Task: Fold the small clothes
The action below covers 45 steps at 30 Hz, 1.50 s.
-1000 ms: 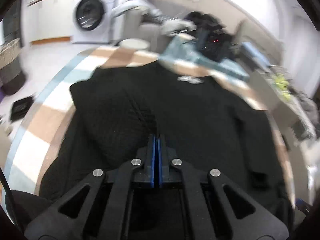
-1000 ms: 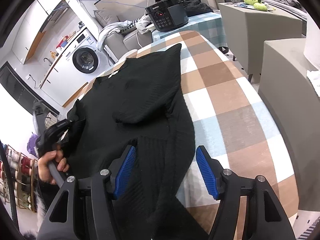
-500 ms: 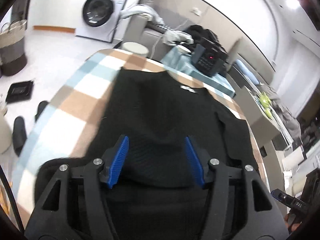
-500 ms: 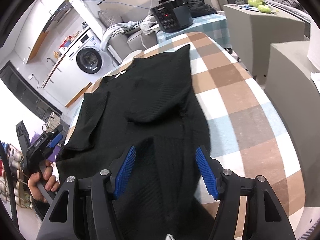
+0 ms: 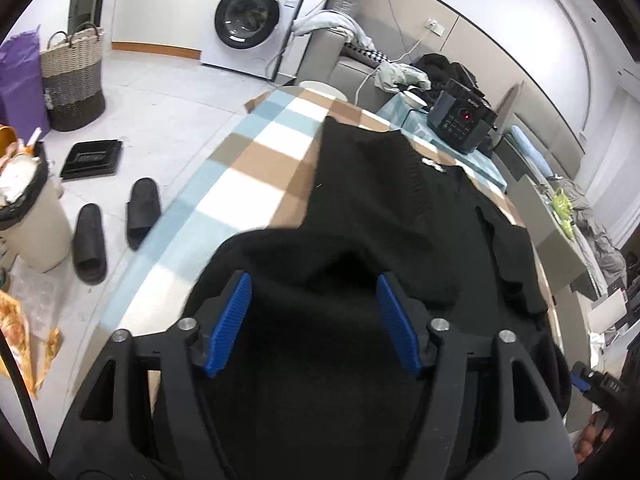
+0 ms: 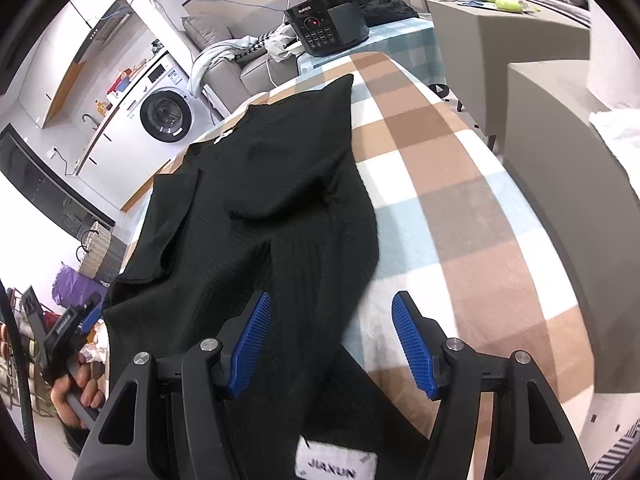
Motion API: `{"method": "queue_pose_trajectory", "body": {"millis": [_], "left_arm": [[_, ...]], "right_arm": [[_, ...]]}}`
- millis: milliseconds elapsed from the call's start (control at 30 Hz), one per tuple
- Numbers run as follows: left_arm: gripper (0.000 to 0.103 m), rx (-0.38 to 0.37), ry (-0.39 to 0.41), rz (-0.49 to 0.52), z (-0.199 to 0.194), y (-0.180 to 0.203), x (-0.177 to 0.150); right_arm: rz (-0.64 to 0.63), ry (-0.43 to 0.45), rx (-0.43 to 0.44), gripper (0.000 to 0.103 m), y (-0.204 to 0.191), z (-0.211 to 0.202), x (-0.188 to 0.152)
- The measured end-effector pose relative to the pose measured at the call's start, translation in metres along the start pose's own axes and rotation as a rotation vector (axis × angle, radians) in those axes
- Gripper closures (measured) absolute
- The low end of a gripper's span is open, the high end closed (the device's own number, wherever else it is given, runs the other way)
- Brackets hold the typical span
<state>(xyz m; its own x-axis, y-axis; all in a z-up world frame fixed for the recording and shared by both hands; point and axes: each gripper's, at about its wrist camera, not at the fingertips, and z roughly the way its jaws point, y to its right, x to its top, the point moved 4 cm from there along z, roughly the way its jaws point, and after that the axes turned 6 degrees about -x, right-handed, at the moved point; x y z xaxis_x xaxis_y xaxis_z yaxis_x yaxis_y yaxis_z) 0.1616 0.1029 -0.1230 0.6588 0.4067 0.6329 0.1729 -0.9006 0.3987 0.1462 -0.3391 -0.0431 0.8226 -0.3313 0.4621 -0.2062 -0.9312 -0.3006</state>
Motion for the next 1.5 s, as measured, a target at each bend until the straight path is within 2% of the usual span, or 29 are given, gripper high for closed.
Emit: {"method": "queue_pose_trajectory", "body": {"millis": [67, 133, 233, 333, 433, 467, 700, 900, 933, 967, 1000, 1100, 1167, 1267, 1400, 1500], "left_arm": [[0.025, 0.022, 0.008, 0.007, -0.013, -0.004, -0.007], [0.020, 0.057, -0.003, 0.024, -0.026, -0.007, -0.013], [0.017, 0.070, -0.033, 0.048, -0.044, -0.010, -0.017], [0.001, 0.055, -0.030, 0.084, -0.065, -0.005, -0.018], [0.001, 0.059, -0.007, 0.129, -0.085, 0.002, -0.015], [0.001, 0.074, -0.004, 0.142, -0.089, 0.002, -0.015], [0.001, 0.110, -0.047, 0.123, -0.102, -0.015, -0.026], [0.001, 0.147, -0.111, 0.108, -0.084, -0.034, -0.047], [0.001, 0.151, -0.120, 0.097, -0.078, -0.037, -0.050], [0.001, 0.153, -0.130, 0.082, -0.073, -0.043, -0.054], [0.001, 0.159, -0.140, 0.068, -0.068, -0.049, -0.057], [0.013, 0.163, -0.170, 0.049, -0.057, -0.060, -0.065], [0.023, 0.161, -0.187, 0.054, -0.050, -0.062, -0.068], [0.031, 0.149, -0.198, 0.074, -0.043, -0.061, -0.072], [0.031, 0.144, -0.200, 0.135, -0.031, -0.049, -0.073], [0.038, 0.140, -0.185, 0.173, -0.024, -0.040, -0.072]], "right_arm": [[-0.001, 0.001, 0.024, 0.038, 0.005, -0.008, -0.003], [-0.012, 0.005, 0.018, 0.033, 0.008, -0.016, -0.006], [-0.081, 0.032, -0.069, 0.030, 0.008, -0.035, -0.007], [-0.145, 0.067, -0.084, 0.027, 0.004, -0.056, -0.005], [-0.202, 0.130, -0.056, 0.008, -0.003, -0.079, -0.003], [-0.222, 0.135, -0.059, 0.008, -0.004, -0.081, -0.004], [-0.281, 0.030, -0.007, 0.008, -0.003, -0.043, -0.034], [-0.266, -0.041, 0.058, 0.008, -0.005, -0.009, -0.051], [-0.265, -0.046, 0.051, 0.010, -0.006, -0.004, -0.052], [-0.266, -0.055, 0.051, 0.017, -0.008, 0.000, -0.053], [-0.269, -0.066, 0.053, 0.020, -0.010, 0.004, -0.054], [-0.290, -0.086, 0.015, 0.023, -0.014, 0.016, -0.057], [-0.294, -0.088, 0.022, 0.027, -0.015, 0.017, -0.058], [-0.306, -0.101, 0.023, 0.029, -0.014, 0.019, -0.059], [-0.322, -0.099, 0.019, 0.029, -0.012, 0.018, -0.057], [-0.336, -0.108, 0.000, 0.038, -0.010, 0.021, -0.059]]}}
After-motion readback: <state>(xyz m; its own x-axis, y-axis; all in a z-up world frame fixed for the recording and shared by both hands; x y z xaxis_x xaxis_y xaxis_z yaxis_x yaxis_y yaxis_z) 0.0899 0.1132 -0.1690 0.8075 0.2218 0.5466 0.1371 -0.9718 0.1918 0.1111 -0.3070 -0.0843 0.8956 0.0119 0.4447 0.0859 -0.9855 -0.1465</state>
